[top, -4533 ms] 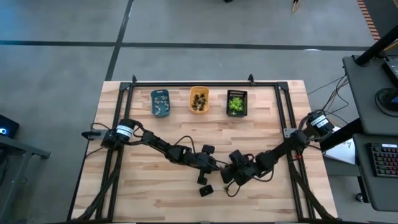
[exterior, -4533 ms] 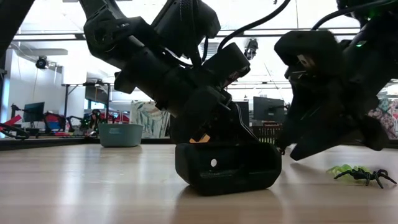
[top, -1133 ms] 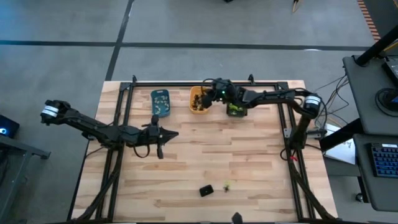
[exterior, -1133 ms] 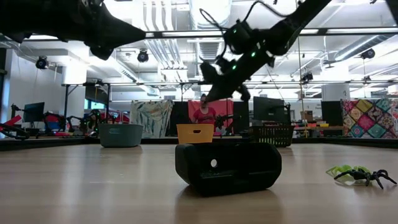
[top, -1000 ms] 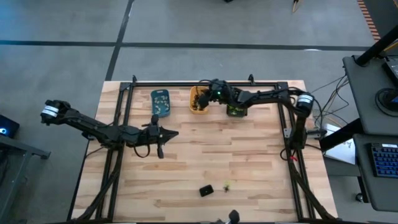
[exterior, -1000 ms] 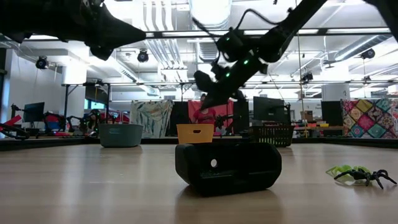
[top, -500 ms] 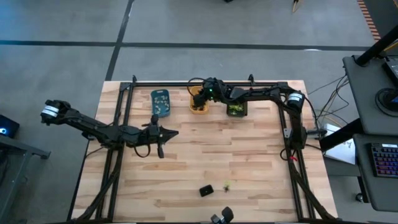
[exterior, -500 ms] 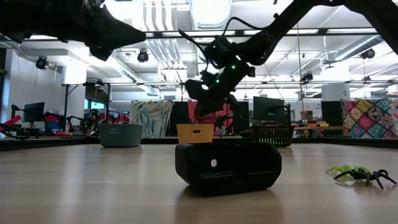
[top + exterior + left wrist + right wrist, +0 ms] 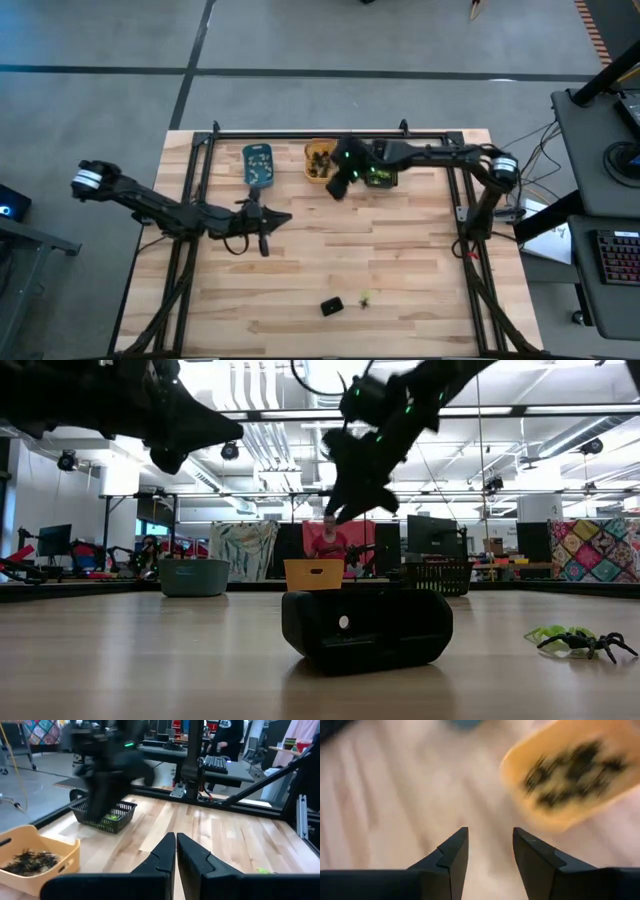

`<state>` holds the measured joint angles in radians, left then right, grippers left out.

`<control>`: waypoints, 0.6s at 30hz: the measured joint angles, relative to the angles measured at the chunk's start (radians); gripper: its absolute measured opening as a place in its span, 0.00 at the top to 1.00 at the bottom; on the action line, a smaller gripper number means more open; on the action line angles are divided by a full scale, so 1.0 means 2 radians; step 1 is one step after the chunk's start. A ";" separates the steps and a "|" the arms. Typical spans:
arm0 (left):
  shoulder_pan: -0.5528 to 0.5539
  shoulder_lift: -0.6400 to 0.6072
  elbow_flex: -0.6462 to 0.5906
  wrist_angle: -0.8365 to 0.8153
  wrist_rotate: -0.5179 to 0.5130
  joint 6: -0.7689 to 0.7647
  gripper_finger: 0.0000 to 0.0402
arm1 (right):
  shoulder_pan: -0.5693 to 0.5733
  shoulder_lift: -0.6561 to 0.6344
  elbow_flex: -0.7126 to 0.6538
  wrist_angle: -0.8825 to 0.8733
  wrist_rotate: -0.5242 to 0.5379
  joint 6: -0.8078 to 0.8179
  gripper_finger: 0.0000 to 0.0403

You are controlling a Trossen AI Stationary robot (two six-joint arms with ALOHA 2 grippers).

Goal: Sort Halloween decoration
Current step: Put the green spider toy into the black bin

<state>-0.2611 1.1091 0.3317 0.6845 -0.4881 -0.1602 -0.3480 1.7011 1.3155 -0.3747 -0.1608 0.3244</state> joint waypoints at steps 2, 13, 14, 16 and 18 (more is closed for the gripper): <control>0.000 0.013 0.000 0.012 0.000 -0.009 1.00 | 0.028 -0.016 -0.003 -0.048 -0.001 -0.015 0.65; -0.007 0.097 0.006 0.110 0.004 -0.047 1.00 | 0.249 -0.064 -0.017 -0.124 0.003 -0.045 0.69; -0.010 0.103 0.011 0.115 0.004 -0.047 1.00 | 0.269 -0.065 -0.018 -0.123 0.005 -0.045 0.70; -0.014 0.118 0.026 0.117 0.005 -0.047 1.00 | 0.310 -0.065 -0.020 -0.122 0.021 -0.037 0.71; -0.017 0.134 0.041 0.114 0.006 -0.046 1.00 | 0.348 -0.064 -0.023 -0.122 0.050 -0.019 0.71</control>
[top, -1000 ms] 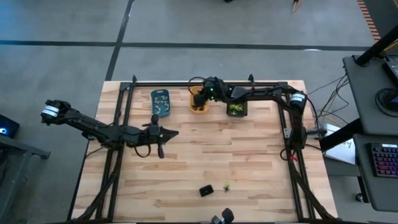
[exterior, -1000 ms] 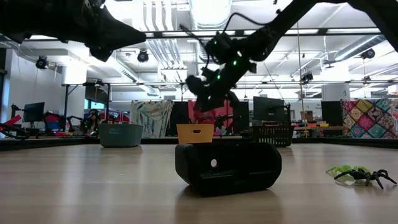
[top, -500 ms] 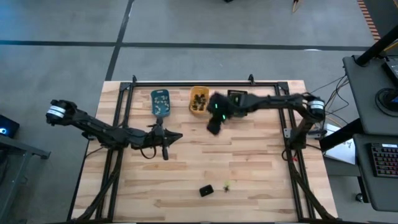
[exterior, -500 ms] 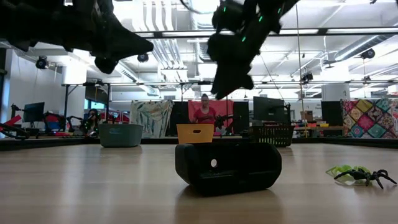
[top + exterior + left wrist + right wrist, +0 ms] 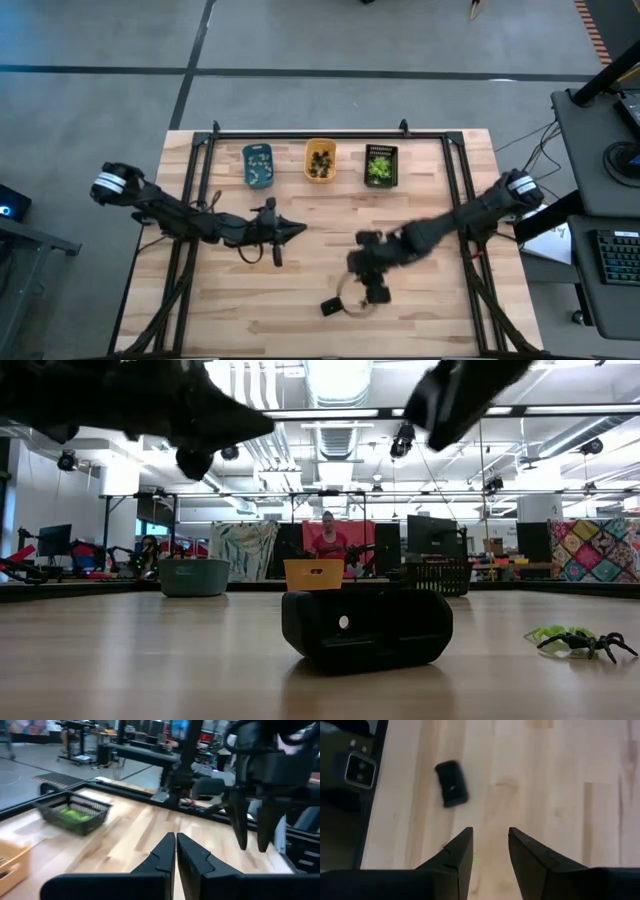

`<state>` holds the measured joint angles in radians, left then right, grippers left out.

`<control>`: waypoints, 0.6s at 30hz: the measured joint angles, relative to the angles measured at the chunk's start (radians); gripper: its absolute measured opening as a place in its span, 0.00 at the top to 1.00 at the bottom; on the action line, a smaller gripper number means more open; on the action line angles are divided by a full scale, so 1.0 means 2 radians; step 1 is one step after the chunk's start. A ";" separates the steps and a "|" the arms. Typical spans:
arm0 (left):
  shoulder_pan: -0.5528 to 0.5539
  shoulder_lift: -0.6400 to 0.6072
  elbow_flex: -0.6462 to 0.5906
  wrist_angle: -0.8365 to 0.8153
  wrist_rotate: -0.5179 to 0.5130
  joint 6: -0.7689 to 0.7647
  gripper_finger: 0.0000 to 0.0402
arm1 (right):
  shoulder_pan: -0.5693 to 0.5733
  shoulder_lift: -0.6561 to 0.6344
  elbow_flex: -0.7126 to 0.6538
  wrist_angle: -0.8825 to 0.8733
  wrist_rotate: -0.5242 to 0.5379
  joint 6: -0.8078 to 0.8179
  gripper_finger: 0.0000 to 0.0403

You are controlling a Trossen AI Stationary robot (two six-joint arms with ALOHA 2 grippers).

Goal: Sort Halloween decoration
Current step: Put the green spider toy into the black bin

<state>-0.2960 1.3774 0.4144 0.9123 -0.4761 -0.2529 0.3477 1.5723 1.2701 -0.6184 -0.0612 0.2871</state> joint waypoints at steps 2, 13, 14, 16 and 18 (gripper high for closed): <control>-0.003 0.018 0.020 0.002 0.011 0.006 1.00 | 0.035 0.000 -0.005 0.002 0.029 0.020 0.72; -0.020 0.106 0.107 -0.001 0.021 0.038 1.00 | 0.178 0.001 -0.066 0.041 0.218 0.111 0.76; -0.021 0.111 0.111 -0.002 0.021 0.038 1.00 | 0.184 0.001 -0.071 0.042 0.224 0.123 0.77; -0.023 0.123 0.124 -0.002 0.021 0.038 1.00 | 0.194 0.001 -0.083 0.044 0.231 0.147 0.78; -0.024 0.132 0.133 -0.008 0.021 0.038 1.00 | 0.197 0.001 -0.096 0.042 0.232 0.166 0.79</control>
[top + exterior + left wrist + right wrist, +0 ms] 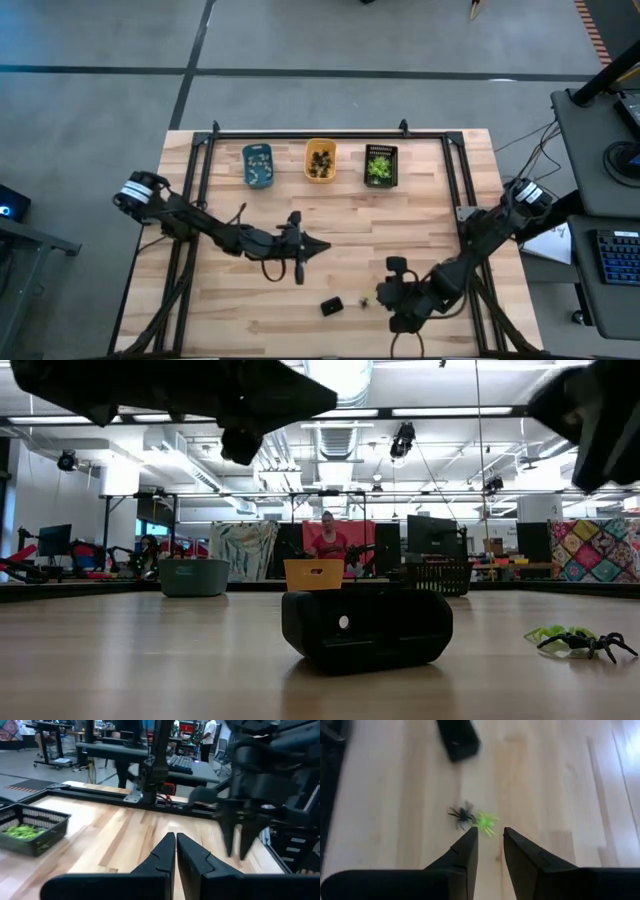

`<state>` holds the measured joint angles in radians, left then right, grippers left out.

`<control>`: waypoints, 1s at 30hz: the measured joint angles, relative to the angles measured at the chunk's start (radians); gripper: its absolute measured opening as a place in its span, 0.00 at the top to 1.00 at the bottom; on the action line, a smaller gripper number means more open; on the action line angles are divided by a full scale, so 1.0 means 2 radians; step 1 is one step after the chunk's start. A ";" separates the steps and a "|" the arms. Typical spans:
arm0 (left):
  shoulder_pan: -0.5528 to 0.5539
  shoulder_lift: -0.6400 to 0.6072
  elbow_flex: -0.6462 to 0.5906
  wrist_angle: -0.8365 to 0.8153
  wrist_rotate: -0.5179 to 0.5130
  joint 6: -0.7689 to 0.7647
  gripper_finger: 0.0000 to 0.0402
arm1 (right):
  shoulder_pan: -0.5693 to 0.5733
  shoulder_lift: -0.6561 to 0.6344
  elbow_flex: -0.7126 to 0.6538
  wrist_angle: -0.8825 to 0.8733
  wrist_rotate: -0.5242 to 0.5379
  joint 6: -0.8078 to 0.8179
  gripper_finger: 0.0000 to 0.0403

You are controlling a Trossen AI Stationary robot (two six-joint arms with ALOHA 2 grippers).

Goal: Sort Halloween decoration
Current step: Put the green spider toy into the black bin

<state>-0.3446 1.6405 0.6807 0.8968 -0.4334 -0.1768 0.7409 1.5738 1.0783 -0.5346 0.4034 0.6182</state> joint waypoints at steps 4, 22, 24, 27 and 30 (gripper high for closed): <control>-0.002 0.016 0.020 -0.009 0.026 0.016 1.00 | -0.001 0.000 -0.020 0.003 0.001 0.075 0.82; -0.014 0.020 0.027 -0.042 0.091 0.084 1.00 | 0.003 0.000 -0.136 0.234 0.061 -0.020 0.85; -0.014 0.020 0.030 -0.041 0.091 0.084 1.00 | 0.003 0.000 -0.142 0.238 0.061 -0.021 0.85; -0.014 0.020 0.030 -0.040 0.091 0.084 1.00 | 0.003 0.008 -0.151 0.272 0.062 -0.023 0.85; -0.014 0.020 0.030 -0.042 0.091 0.084 1.00 | 0.003 0.029 -0.155 0.317 0.062 -0.035 0.85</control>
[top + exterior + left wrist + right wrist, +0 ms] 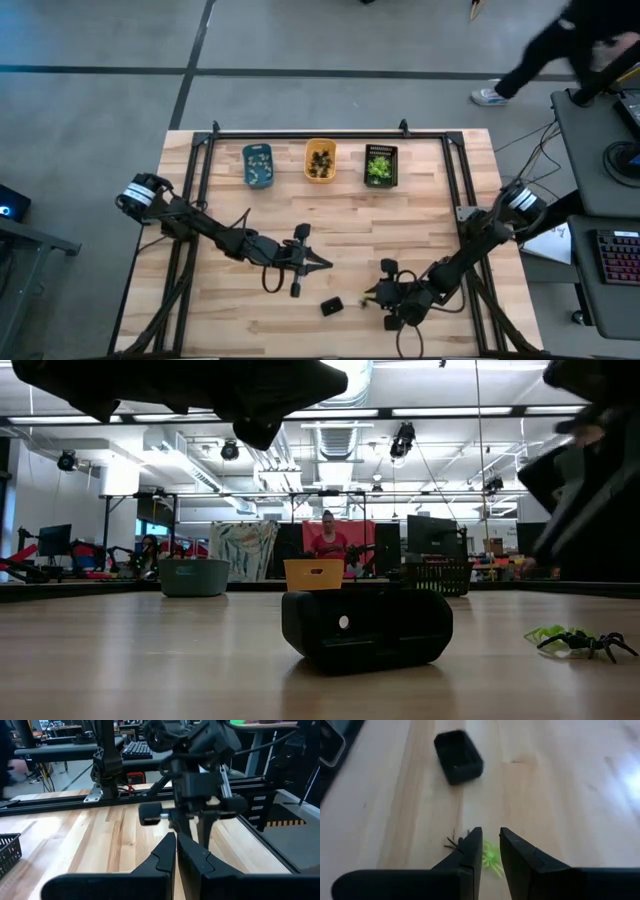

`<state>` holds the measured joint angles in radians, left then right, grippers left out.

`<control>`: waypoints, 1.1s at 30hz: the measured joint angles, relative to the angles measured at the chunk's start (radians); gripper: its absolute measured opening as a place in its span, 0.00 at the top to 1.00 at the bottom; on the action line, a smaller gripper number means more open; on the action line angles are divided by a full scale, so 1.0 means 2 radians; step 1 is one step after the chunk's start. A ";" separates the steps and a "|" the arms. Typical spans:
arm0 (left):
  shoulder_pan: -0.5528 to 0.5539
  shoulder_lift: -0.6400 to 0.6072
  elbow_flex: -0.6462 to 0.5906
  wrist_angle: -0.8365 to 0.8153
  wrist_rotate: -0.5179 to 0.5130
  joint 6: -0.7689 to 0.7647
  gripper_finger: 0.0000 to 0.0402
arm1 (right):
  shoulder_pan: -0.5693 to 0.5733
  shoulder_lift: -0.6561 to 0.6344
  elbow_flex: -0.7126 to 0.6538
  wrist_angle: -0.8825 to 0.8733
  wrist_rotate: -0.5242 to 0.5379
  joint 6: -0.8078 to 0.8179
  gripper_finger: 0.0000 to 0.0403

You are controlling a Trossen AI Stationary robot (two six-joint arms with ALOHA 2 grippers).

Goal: Sort Halloween decoration
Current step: Put the green spider toy into the black bin

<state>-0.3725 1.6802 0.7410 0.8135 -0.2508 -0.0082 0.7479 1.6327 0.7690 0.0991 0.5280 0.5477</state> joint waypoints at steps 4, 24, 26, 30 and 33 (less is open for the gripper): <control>0.000 0.000 0.000 0.000 0.000 0.000 1.00 | 0.000 0.033 0.003 0.021 0.001 -0.011 0.86; 0.000 0.000 0.000 0.000 0.000 0.000 1.00 | -0.003 0.053 0.004 -0.037 0.066 0.030 0.88; 0.000 0.000 0.000 0.000 0.000 0.000 1.00 | -0.002 0.050 0.004 -0.035 0.070 0.029 0.88; 0.000 0.000 0.000 -0.011 0.000 -0.003 1.00 | -0.002 0.042 0.004 -0.005 0.039 0.017 0.88; 0.000 0.000 0.000 -0.013 0.000 -0.006 1.00 | -0.002 0.042 0.004 0.010 -0.001 0.022 0.88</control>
<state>-0.3725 1.6794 0.7403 0.7876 -0.2517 -0.0196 0.7437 1.7168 0.7780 0.1197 0.5256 0.5920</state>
